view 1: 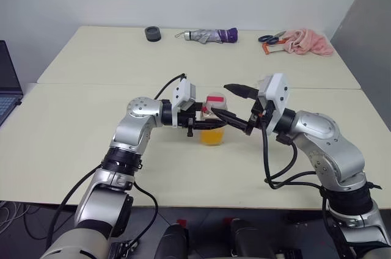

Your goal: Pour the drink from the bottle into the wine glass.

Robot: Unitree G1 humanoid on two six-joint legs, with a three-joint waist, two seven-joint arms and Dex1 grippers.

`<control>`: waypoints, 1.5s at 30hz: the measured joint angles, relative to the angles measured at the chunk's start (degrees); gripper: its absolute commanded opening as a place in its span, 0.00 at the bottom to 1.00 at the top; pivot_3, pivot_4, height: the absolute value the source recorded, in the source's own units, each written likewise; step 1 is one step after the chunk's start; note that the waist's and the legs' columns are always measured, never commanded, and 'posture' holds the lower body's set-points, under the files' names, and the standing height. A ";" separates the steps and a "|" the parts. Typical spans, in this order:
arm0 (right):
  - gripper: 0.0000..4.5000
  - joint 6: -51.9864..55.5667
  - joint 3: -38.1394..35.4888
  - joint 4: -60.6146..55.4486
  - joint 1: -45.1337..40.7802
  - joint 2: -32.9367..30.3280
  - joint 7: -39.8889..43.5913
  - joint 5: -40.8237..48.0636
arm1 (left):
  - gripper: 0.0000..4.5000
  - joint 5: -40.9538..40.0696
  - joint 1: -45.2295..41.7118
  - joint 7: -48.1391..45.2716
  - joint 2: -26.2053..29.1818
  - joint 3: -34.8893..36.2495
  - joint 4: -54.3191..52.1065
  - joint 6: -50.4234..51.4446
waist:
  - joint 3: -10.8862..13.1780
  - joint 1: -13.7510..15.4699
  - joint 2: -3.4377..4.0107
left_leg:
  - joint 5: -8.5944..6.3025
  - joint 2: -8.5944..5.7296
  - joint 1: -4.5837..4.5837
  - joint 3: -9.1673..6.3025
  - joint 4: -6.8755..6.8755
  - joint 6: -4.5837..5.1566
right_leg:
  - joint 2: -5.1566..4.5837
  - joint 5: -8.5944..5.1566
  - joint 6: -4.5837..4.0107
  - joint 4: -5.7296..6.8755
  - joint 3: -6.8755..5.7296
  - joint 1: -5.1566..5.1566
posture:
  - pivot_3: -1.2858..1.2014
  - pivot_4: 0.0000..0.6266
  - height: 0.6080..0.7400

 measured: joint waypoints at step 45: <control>0.74 4.72 1.74 2.70 -4.73 0.37 1.95 2.44 | 0.39 0.99 0.30 -0.12 0.03 -0.02 0.71 -1.22 | 0.00 0.01 0.00 | 0.00 0.01 0.00 -0.01 0.00 0.00 | 0.00 0.00 0.00 0.00 -0.01 0.00 | 0.52 0.24 1.00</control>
